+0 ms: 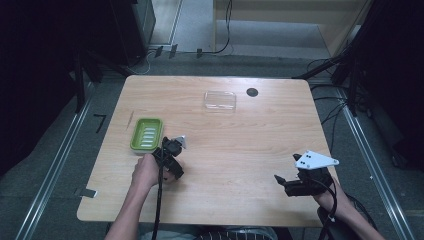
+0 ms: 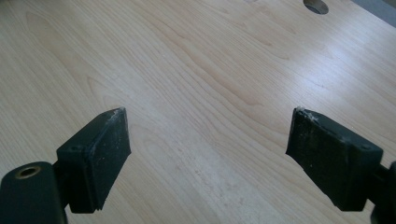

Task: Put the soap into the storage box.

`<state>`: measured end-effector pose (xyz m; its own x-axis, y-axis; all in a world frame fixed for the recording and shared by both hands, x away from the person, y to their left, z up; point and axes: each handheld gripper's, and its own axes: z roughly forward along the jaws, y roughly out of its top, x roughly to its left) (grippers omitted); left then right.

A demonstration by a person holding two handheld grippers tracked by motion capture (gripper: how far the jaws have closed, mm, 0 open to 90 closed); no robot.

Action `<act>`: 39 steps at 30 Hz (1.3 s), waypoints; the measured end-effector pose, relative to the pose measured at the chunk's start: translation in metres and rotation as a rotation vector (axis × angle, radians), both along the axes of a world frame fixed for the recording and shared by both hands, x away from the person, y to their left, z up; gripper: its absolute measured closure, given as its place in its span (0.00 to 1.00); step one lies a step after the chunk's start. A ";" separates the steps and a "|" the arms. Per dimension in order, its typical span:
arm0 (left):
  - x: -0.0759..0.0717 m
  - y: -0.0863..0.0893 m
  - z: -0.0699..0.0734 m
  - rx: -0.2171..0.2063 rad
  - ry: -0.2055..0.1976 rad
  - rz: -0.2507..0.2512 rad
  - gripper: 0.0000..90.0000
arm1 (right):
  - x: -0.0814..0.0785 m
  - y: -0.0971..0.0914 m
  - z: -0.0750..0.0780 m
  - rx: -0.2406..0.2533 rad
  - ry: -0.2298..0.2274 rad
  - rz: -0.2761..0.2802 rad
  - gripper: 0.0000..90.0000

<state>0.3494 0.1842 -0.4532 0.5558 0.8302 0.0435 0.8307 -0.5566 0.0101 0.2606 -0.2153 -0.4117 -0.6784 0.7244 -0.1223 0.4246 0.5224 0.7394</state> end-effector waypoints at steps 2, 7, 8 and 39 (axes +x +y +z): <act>0.000 0.000 0.000 -0.002 -0.002 0.001 0.37 | 0.000 0.000 0.000 0.000 -0.002 0.001 0.15; -0.001 0.000 0.000 -0.002 -0.002 0.001 0.37 | 0.000 0.000 0.000 0.000 0.001 -0.001 0.15; -0.001 0.000 0.000 -0.002 -0.006 0.001 0.37 | 0.000 0.000 0.000 0.000 -0.004 0.003 0.15; 0.001 0.014 0.021 -0.009 -0.024 0.032 0.37 | 0.001 0.001 0.000 0.000 -0.005 0.005 0.15</act>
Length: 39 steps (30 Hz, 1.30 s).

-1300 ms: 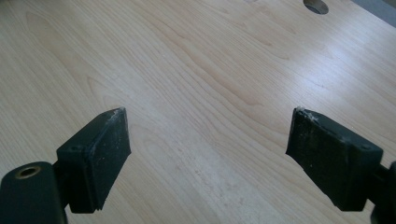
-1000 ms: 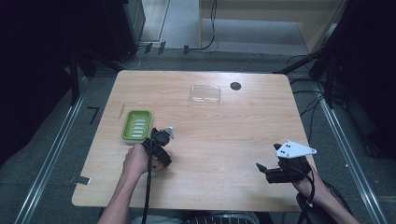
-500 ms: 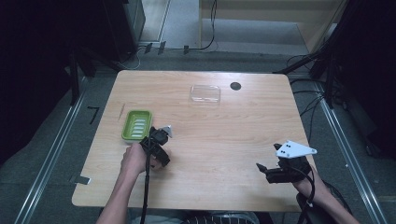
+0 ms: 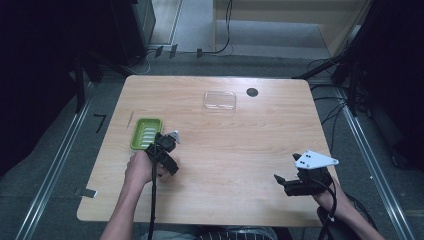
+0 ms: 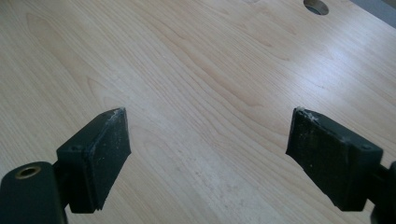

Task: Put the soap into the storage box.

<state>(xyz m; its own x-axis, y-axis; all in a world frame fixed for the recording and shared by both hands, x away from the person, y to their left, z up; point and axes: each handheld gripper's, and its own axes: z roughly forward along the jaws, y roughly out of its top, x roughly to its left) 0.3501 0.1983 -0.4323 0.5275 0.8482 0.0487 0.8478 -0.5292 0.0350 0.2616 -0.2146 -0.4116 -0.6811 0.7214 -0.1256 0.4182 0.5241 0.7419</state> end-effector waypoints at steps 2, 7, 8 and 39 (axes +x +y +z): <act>0.000 0.001 0.001 0.001 -0.004 0.004 0.37 | 0.000 0.000 0.000 -0.001 0.002 -0.001 0.15; 0.003 0.000 0.004 0.000 -0.017 0.007 0.37 | 0.000 0.000 0.000 -0.001 0.002 -0.002 0.15; 0.004 0.000 0.006 -0.001 -0.019 0.005 0.37 | 0.000 0.000 0.000 -0.001 0.001 0.000 0.15; 0.016 0.012 0.021 -0.021 -0.083 0.059 0.37 | 0.000 0.001 0.000 0.000 0.005 -0.001 0.15</act>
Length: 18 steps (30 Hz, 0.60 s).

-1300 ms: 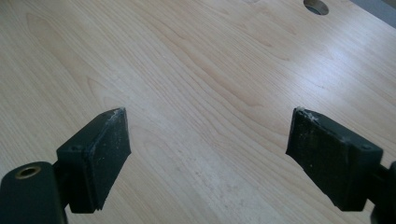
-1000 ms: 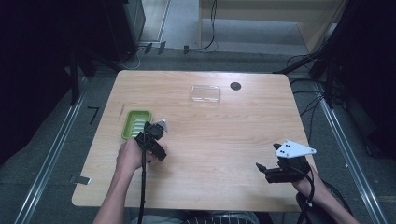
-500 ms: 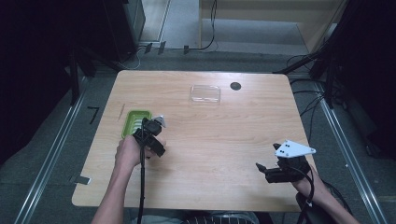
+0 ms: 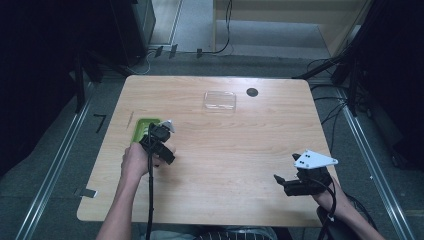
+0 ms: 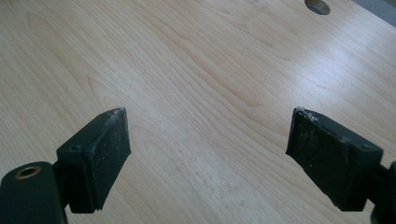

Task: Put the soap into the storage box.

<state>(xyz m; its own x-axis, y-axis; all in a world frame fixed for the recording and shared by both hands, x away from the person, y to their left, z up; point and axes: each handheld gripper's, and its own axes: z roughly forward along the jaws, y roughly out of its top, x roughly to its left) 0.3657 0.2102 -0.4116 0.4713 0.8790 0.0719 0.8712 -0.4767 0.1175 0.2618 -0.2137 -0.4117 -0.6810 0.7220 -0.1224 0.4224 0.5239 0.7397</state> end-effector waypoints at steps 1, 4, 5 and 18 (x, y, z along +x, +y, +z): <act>0.000 0.000 0.000 0.001 -0.004 0.000 0.37 | 0.000 0.000 0.000 0.000 0.002 -0.003 0.15; 0.001 0.002 0.002 -0.001 -0.008 0.003 0.37 | 0.000 0.000 0.000 0.000 0.000 0.002 0.15; 0.002 0.003 0.003 -0.004 -0.011 0.008 0.37 | 0.000 0.000 0.000 -0.001 0.002 -0.002 0.15; 0.010 0.006 0.006 -0.012 -0.022 0.016 0.37 | 0.000 0.000 0.000 -0.001 -0.001 0.000 0.15</act>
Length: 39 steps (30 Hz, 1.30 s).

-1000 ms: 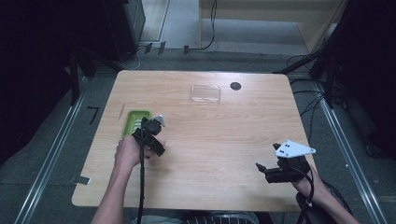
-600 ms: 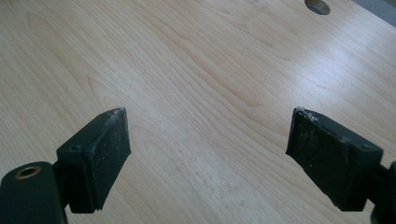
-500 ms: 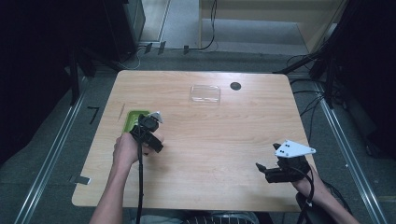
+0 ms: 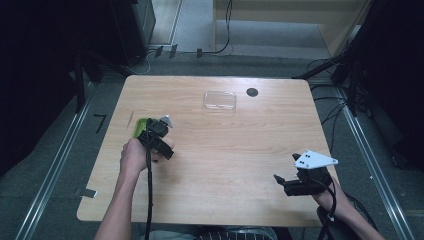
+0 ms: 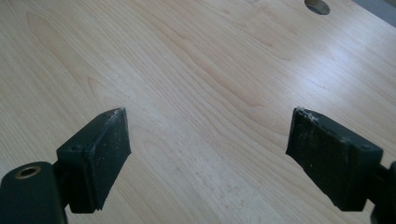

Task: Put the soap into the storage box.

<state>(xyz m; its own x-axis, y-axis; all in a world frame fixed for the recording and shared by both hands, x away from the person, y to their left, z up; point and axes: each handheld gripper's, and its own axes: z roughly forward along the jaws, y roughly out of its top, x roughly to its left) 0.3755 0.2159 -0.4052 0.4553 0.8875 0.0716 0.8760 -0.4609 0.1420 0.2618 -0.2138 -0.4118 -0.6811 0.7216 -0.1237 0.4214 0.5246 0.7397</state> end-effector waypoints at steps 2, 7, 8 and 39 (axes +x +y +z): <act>0.001 0.001 0.000 0.002 -0.002 0.005 0.37 | 0.000 0.000 0.000 0.000 0.000 0.000 0.15; 0.005 0.003 0.001 -0.002 -0.006 0.009 0.37 | 0.000 0.000 0.000 -0.001 0.002 -0.001 0.15; 0.005 0.003 0.001 -0.003 -0.008 0.012 0.37 | 0.000 0.000 0.000 0.000 0.000 -0.001 0.15; 0.024 0.020 0.012 -0.033 -0.069 0.062 0.37 | 0.000 0.000 0.000 0.000 0.003 -0.002 0.15</act>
